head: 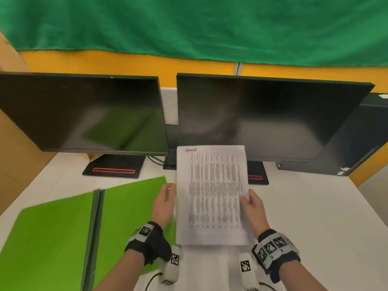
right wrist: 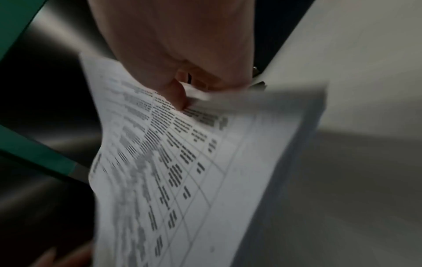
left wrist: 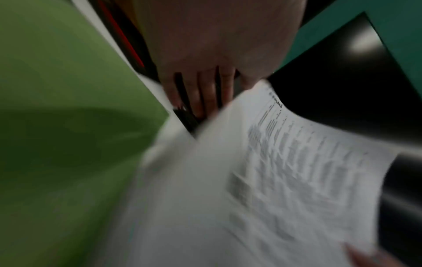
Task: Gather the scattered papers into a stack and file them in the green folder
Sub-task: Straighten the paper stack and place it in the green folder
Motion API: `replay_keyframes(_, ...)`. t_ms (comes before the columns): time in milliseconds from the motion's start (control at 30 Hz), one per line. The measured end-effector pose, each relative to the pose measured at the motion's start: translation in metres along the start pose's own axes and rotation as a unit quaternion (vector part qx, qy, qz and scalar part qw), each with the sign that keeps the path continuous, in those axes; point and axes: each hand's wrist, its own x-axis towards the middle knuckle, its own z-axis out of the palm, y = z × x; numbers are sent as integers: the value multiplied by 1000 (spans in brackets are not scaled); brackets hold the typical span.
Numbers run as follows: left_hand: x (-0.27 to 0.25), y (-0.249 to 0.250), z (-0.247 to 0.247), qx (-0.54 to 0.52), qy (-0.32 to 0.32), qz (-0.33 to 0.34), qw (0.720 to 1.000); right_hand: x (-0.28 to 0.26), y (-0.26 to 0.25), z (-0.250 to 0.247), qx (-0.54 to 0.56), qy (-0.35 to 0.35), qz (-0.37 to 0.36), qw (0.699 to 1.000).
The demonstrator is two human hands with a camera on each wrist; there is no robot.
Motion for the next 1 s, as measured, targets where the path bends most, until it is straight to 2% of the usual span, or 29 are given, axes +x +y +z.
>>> replay_keyframes(33,0,-15,-12,112,32,12,993,0,9,-2,-14,-2,12,1000)
replay_keyframes(67,-1,-30,-25,253,38,-10,967,0,19,-5,-23,-8,23,999)
replay_keyframes(100,-2,-45,-38,373,34,-60,925,-3,26,-9,-28,-15,36,999)
replay_keyframes(167,-7,-71,-57,495,6,-162,854,-12,37,-18,-28,-22,69,997)
replay_keyframes(233,-17,-87,-64,508,-17,-219,833,-23,43,-26,-11,-27,109,994)
replay_keyframes(333,-21,-90,-52,514,-50,-253,818,-35,50,-36,37,-29,154,987)
replay_keyframes(533,-35,-43,14,522,-199,-222,799,-38,64,-66,109,7,222,969)
replay_keyframes(567,-37,-38,29,511,-231,-215,799,-39,67,-72,119,11,226,967)
replay_keyframes(700,-39,-19,70,412,-327,-176,832,-38,76,-90,149,39,244,958)
replay_keyframes(767,-38,3,69,326,-345,-154,867,-38,78,-92,152,47,254,954)
replay_keyframes(833,-32,14,51,222,-273,-122,928,-41,72,-87,144,29,260,954)
replay_keyframes(900,-21,6,20,200,-137,-69,968,-43,62,-73,136,1,261,956)
replay_keyframes(967,-6,-17,-14,267,-8,-56,962,-48,47,-51,125,-27,250,960)
replay_keyframes(1000,0,-29,-32,308,40,-84,947,-48,45,-39,111,-33,251,961)
